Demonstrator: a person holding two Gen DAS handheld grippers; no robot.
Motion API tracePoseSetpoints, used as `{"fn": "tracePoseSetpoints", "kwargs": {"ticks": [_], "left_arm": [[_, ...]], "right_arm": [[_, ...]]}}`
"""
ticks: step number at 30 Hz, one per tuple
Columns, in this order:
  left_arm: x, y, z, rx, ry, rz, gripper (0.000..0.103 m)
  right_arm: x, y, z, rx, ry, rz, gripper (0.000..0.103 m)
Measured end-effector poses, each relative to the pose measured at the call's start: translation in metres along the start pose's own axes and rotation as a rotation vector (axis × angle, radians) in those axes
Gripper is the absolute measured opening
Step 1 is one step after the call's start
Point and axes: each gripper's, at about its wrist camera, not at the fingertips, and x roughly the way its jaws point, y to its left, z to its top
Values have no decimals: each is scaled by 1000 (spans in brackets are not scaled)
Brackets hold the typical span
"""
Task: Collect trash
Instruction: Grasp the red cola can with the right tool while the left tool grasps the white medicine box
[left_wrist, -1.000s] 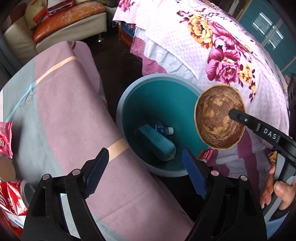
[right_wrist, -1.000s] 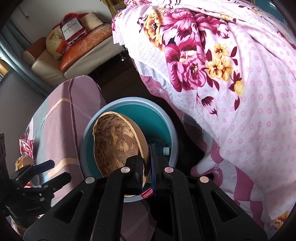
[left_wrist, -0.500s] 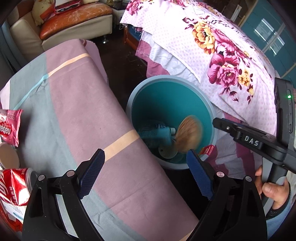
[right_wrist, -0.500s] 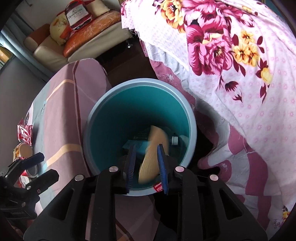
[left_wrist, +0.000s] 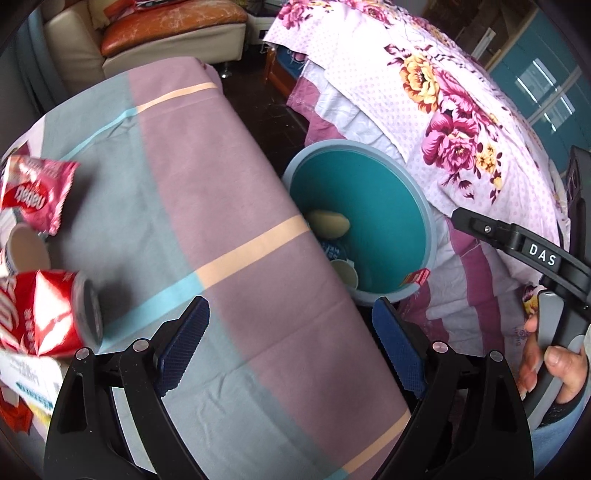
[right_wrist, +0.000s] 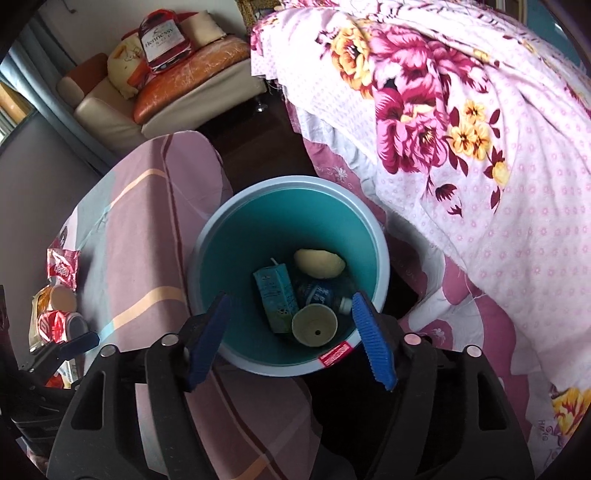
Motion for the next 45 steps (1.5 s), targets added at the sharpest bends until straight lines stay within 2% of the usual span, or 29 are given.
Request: {"fn": "tracePoseSetpoints", "kwargs": {"ticks": [14,17,22,27,35,41,45], "left_arm": [[-48,56,-49,-96,-65,24,90],[-56,72,-62,-125,-77,28,90],[-70,113,-90,-200,-95,44,90],[-77,158,-116,-285,-101,97,90],[-85,222,-154,-471,-122,66,91],[-91,241,-165,-518,-143,59,91],[-92,247,-169,-532,-146,59,91]], "right_arm": [[-27,73,-20,-143,-18,20,73],[-26,99,-26,-223,10,33,75],[-22,155,-41,-425,60,46,75],[-13,213,-51,-581,97,63,76],[13,300,-70,-834,162,120,76],[34,347,-77,-985,194,160,76],[45,361,-79,-1049,243,182,76]]}}
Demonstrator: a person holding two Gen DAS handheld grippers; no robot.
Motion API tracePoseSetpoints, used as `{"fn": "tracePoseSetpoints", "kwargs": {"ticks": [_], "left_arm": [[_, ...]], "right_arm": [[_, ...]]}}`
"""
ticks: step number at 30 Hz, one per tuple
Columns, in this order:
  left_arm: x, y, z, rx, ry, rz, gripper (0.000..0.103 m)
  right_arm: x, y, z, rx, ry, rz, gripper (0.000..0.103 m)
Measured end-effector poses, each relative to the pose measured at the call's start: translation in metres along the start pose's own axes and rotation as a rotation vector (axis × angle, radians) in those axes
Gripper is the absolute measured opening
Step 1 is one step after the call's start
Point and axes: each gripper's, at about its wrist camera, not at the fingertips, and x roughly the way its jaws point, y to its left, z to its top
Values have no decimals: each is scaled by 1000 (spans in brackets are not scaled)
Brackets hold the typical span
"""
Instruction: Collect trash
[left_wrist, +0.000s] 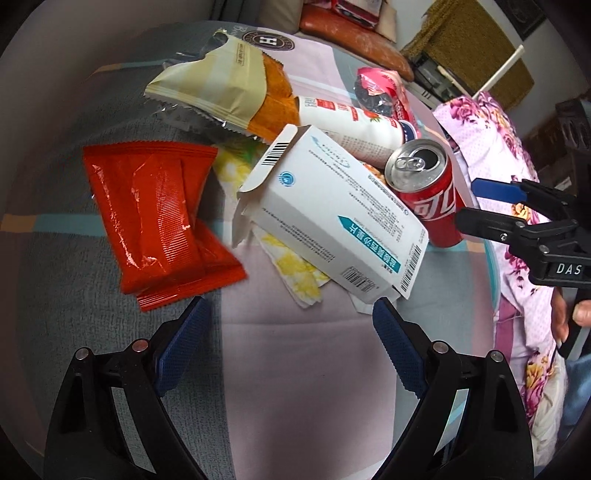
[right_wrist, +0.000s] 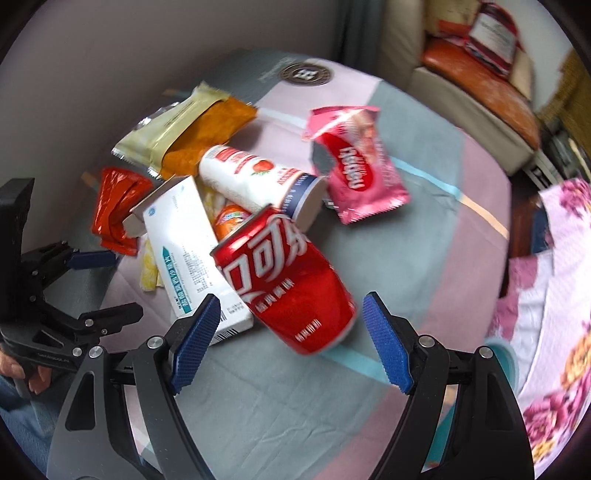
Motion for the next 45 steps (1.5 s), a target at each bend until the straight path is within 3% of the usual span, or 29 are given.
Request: {"fn": "tracePoseSetpoints", "kwargs": {"ticks": [6,11,15,22,26,31,38,45], "left_arm": [[0,10,-1,-41,2,6,91],[0,10,-2,-44,11,27,91],[1,3,2,-76,21,36,91],[2,-14,14,-150,12,25,91],[3,-31,23,-184,1,39,91],[12,-52,43,-231,-24,134,91],[34,-64,58,-281,-31,244,91],[41,-60,43,-210,17,224,91]], "right_arm": [[21,4,15,-109,47,32,76],[39,0,21,-127,60,46,76],[43,-14,20,-27,39,148,73],[23,-49,-2,156,4,219,72],[11,-75,-24,252,-23,202,72],[0,-106,-57,365,-42,180,72],[-10,-128,-79,414,-79,191,72],[-16,-124,-87,437,-101,217,72]]}}
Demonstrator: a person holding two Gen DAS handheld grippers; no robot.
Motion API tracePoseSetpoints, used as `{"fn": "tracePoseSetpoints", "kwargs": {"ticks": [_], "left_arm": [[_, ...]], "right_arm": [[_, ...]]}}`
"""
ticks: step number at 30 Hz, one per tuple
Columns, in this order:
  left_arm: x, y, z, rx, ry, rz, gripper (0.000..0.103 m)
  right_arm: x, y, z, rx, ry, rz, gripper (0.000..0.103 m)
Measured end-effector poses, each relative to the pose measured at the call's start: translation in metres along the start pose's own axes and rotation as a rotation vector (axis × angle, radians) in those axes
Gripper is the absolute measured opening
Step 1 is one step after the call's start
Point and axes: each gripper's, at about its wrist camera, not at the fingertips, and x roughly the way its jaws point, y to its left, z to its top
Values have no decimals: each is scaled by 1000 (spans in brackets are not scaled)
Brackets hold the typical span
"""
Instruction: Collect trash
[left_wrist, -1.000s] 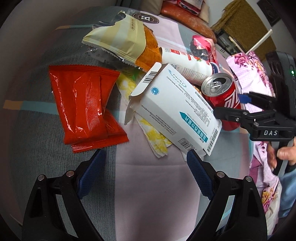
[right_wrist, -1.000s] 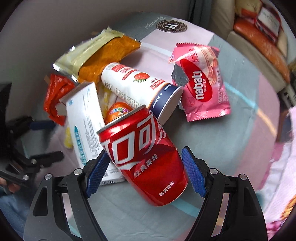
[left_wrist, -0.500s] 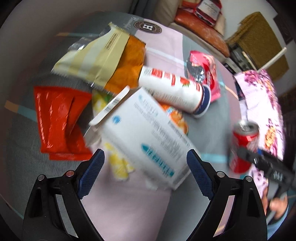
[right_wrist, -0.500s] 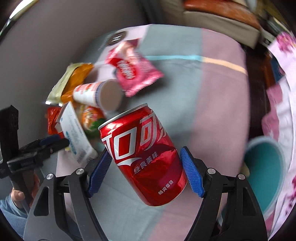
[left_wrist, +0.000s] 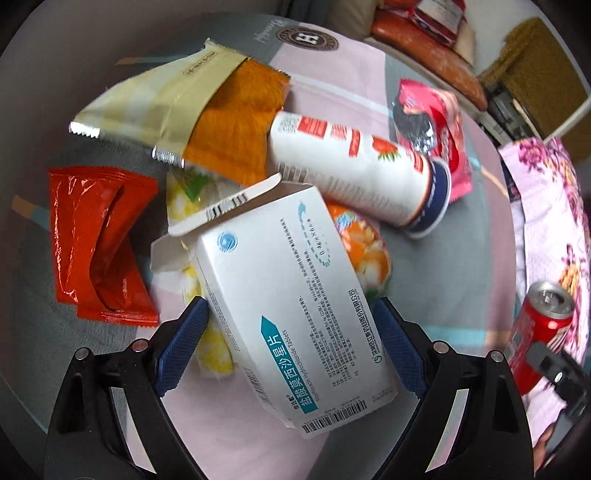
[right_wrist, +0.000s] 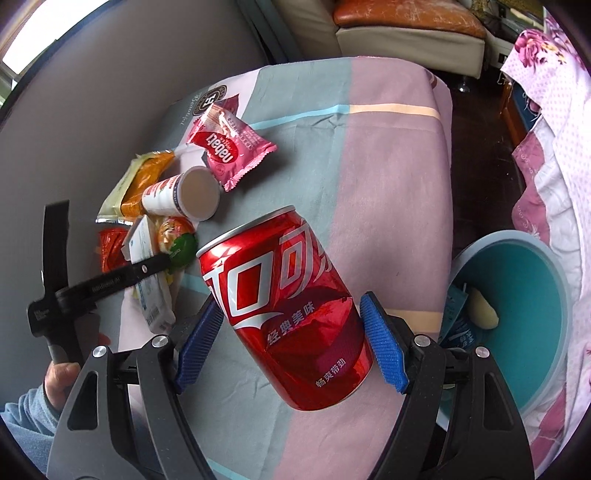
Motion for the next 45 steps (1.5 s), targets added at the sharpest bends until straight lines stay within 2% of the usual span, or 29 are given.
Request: {"fn": "tracePoseSetpoints", "kwargs": {"ticks": [8,11,14,23,34,45], "left_arm": [[-4,16,-18,73,17,-61,91],[-10,16,-29,153,-5,-53,79],[-18,20,-35,179,-17,-85,70],[-49,24,-50,265,-62,-182,67],[-87,-13,-57,386,-131,-266,68],[-64,-98,-57,545,-82,-302,68]], "right_arm": [[0,14,-18,16,7,17,72],[0,18,-26,34,7,19,72],[0,21,-33,52,7,21,72],[-11,29,-45,104,-35,35,70],[-37,24,-48,154,-110,48,69],[-75,-20,-61,276,-224,59,68]]}}
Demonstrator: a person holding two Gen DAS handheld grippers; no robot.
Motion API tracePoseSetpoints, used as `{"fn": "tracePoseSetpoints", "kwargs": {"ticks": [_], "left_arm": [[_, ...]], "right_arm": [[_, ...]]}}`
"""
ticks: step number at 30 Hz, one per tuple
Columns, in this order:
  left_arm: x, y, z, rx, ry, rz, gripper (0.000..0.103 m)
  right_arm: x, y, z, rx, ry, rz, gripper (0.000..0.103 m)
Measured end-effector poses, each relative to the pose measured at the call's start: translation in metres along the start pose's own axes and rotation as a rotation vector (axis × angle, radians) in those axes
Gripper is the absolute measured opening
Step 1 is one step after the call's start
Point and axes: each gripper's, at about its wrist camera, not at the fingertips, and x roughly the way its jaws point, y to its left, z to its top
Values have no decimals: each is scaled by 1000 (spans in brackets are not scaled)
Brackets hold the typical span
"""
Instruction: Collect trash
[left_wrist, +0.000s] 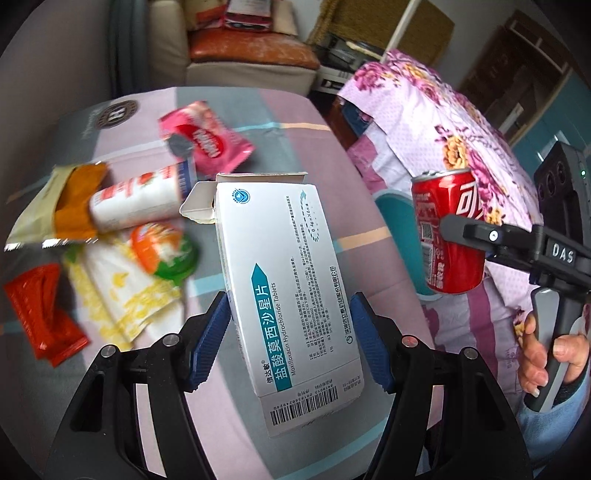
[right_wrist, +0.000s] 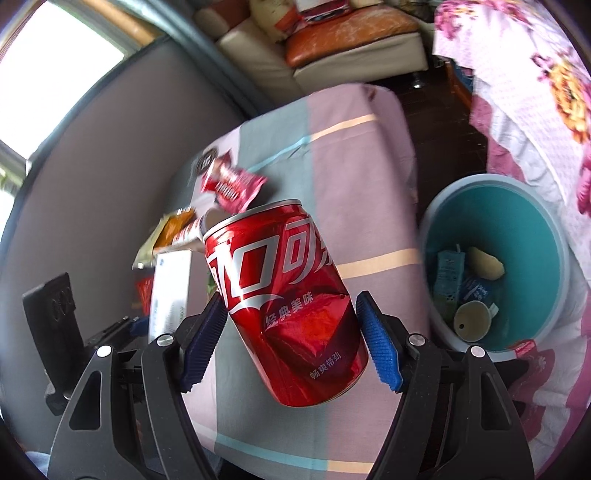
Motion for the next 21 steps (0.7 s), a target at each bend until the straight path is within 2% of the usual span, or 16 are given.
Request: {"fn": "tracePoseSetpoints", "kwargs": {"ticks": [8,13,21], "left_arm": [[41,-65,26,156,60,-74,68],[67,-97,38,204,96,-100,68],[99,-145,52,278,139,-122,68]], "right_arm": [[-50,-70,0,175,-137,-35,68],[-64,-110,0,254,-171,-82,68],[-73,-146,1,317,-203,-83,68]]}}
